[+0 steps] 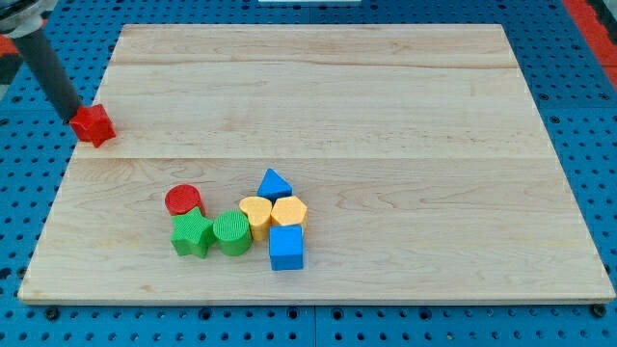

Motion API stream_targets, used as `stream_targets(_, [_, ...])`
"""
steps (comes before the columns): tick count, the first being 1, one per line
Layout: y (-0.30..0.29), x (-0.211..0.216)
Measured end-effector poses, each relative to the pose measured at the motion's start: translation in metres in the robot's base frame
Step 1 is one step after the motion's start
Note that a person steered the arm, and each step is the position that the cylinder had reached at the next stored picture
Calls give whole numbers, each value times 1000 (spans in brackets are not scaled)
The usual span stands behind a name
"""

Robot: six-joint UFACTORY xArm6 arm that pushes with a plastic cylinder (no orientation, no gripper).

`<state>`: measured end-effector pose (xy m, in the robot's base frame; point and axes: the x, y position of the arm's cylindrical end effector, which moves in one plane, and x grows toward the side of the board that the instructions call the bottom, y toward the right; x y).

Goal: Keep red star above yellow heart

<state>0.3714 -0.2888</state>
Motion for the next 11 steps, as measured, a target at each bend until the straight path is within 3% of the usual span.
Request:
stream_targets(1, [40, 31])
stream_targets(3, [15, 60])
stream_targets(5, [167, 62])
stream_targets(8, [138, 87])
stream_targets(9, [192, 101])
stream_targets(11, [175, 70])
